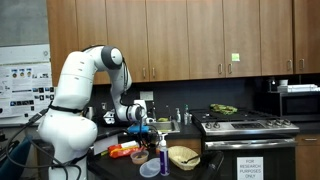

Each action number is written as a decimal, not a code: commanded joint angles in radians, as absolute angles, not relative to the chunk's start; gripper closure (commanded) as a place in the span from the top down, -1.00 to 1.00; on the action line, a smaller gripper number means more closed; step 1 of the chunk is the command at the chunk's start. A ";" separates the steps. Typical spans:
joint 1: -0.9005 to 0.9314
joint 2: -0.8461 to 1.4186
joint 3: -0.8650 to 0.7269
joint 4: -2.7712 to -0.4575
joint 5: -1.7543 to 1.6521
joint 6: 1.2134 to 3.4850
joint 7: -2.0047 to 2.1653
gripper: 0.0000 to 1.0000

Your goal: Scoop one spoon of baked beans with the silver spoon in the clear lunch box upwards and put it back downwards into the clear lunch box

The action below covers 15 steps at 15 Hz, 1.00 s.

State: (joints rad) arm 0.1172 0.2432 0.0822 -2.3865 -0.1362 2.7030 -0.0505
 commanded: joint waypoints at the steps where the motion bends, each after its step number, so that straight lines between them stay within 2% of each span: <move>1: 0.125 0.224 0.075 -2.406 -0.157 2.710 -0.031 -0.04; 3: 0.125 0.223 0.075 -2.409 -0.157 2.709 -0.030 -0.06; 4: 0.125 0.223 0.075 -2.410 -0.157 2.709 -0.030 -0.18; 6: 0.125 0.221 0.075 -2.414 -0.156 2.710 -0.030 -0.31; 9: 0.125 0.219 0.074 -2.420 -0.157 2.710 -0.029 -0.68; 10: 0.125 0.217 0.074 -2.421 -0.158 2.710 -0.028 -0.63; 12: 0.125 0.215 0.073 -2.422 -0.159 2.710 -0.027 -0.71; 13: 0.125 0.212 0.072 -2.424 -0.160 2.710 -0.027 -0.91; 15: 0.125 0.208 0.072 -2.427 -0.160 2.712 -0.027 -0.92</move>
